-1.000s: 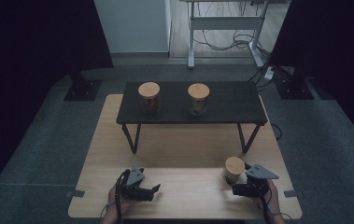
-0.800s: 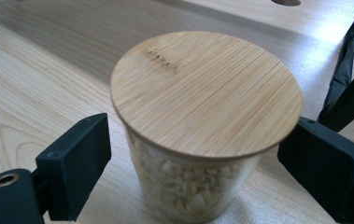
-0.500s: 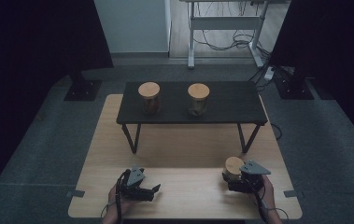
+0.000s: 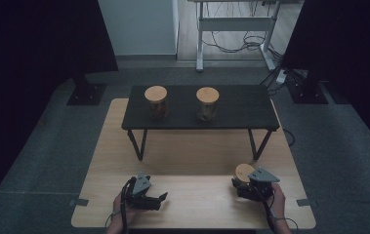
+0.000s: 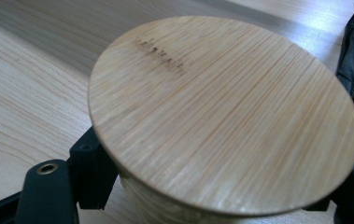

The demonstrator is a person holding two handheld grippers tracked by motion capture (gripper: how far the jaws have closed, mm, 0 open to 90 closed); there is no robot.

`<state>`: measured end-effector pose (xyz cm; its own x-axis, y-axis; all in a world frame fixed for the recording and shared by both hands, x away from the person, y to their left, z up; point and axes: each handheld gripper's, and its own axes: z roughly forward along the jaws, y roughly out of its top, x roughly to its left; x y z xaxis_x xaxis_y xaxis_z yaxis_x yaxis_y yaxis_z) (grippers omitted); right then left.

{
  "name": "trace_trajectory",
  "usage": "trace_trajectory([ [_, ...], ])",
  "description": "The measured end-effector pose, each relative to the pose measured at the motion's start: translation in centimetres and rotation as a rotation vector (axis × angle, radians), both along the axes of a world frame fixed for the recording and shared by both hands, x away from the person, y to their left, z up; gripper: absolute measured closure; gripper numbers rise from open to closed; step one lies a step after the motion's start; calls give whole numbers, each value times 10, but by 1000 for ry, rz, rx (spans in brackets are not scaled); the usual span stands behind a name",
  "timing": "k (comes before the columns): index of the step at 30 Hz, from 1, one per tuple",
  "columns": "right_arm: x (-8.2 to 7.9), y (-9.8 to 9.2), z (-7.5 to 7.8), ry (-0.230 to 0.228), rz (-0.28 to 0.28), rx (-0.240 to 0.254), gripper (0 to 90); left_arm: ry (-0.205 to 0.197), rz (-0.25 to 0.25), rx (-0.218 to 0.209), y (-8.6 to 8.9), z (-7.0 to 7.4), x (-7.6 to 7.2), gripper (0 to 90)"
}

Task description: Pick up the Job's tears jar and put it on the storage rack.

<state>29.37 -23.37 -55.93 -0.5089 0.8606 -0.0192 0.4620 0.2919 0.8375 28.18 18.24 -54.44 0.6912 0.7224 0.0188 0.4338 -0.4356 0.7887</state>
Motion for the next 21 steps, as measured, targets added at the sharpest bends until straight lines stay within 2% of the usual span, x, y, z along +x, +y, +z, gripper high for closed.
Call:
trace_trajectory([
  [10, 0, 0, 0, -3, -4, 6, 240, 0, -2, 2, 0, 0, 0, 77],
  [21, -8, 1, 6, -32, 7, 14, 241, -3, -2, 1, 0, 1, 0, 77],
])
